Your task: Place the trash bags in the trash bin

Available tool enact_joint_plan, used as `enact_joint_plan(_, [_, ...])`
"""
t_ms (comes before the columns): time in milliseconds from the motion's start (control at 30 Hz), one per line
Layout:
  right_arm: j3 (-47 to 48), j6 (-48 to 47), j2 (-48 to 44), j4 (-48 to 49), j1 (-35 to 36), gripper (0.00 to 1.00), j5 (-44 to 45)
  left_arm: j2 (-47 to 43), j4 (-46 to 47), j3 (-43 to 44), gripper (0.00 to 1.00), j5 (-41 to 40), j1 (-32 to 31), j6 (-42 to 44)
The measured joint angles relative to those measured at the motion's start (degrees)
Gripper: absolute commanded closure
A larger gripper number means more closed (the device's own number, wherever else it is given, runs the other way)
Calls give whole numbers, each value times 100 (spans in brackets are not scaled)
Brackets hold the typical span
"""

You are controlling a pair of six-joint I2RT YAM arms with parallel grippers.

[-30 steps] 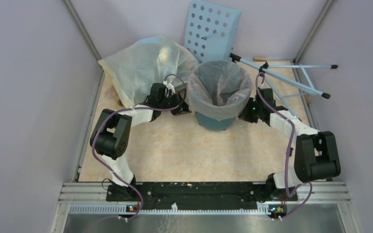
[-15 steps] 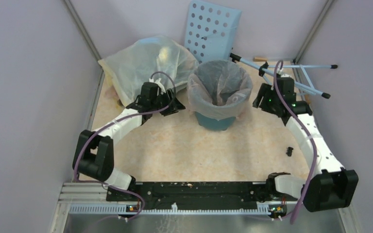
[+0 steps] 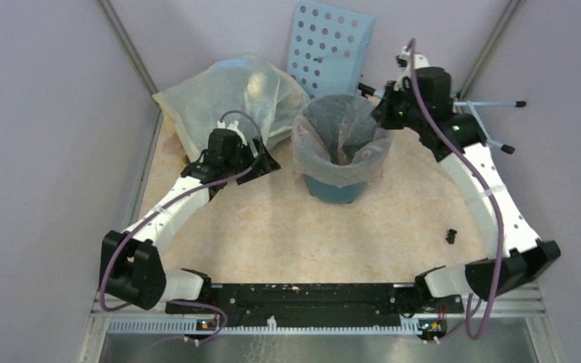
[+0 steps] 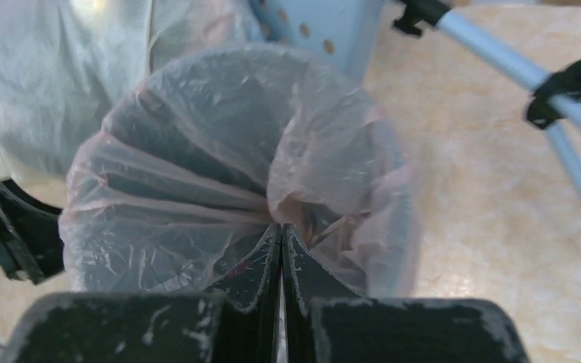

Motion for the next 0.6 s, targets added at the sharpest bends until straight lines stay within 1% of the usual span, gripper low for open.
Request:
enact_joint_plan(167, [225, -199, 894, -424, 656, 100, -52, -509, -90, 22, 15, -186, 4, 55])
enact_joint_plan(300, [570, -409, 1631, -841, 1010, 100, 57, -732, -114, 81, 14, -321, 4, 136])
enact_joint_plan(433, [822, -573, 2203, -1110, 1202, 100, 87, -887, -225, 87, 14, -417, 7, 291])
enact_joint_plan(600, [881, -643, 2756, -1309, 1281, 100, 94, -1056, -260, 87, 14, -435, 11, 468])
